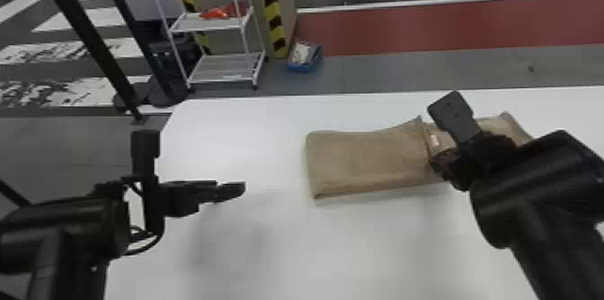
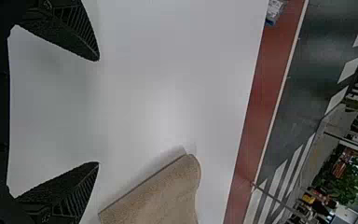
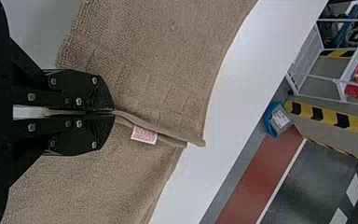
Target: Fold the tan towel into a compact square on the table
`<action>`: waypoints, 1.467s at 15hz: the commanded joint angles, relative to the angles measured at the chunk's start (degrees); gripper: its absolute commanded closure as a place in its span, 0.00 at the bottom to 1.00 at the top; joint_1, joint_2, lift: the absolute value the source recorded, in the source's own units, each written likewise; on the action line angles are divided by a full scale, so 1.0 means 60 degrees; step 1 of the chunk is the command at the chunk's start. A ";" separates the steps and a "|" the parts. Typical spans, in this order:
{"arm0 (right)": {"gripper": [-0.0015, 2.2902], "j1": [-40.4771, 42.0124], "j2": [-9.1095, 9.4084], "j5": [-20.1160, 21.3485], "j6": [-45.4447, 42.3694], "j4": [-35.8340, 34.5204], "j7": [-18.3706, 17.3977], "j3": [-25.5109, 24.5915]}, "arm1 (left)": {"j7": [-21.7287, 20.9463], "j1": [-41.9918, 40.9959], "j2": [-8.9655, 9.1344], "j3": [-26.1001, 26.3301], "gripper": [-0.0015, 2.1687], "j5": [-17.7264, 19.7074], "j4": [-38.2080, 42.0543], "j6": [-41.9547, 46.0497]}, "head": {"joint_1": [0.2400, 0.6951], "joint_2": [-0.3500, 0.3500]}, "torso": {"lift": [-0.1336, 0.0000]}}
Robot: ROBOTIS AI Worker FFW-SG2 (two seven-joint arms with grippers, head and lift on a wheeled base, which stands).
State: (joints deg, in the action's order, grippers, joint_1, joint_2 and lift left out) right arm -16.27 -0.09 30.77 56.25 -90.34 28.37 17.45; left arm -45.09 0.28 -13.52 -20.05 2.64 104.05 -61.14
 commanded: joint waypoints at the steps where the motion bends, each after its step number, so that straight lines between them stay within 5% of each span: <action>1: 0.49 -0.0013 0.0023 -0.0236 -0.0064 -0.0383 0.0003 -0.0095 | 0.0000 -0.0017 -0.0002 -0.0056 0.04 0.0014 0.0002 0.0000 | 1.00 0.81 | 0.08; 15: 0.49 0.0426 0.0023 -0.1349 0.1401 -0.3562 0.0413 -0.2366 | -0.0044 0.0041 -0.0149 -0.0115 0.04 0.0088 0.0032 0.0059 | 1.00 0.75 | 0.08; 22: 0.49 0.0206 0.0023 -0.1877 0.1401 -0.3386 0.0589 -0.4226 | -0.0059 -0.0032 -0.0031 -0.0086 0.04 0.0176 0.0325 0.0059 | 1.00 0.63 | 0.08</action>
State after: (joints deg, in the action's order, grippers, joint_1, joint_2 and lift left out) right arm -14.26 -0.09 20.08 65.17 -112.15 31.70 -6.18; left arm -45.41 0.23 -13.99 -20.64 3.62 105.54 -60.80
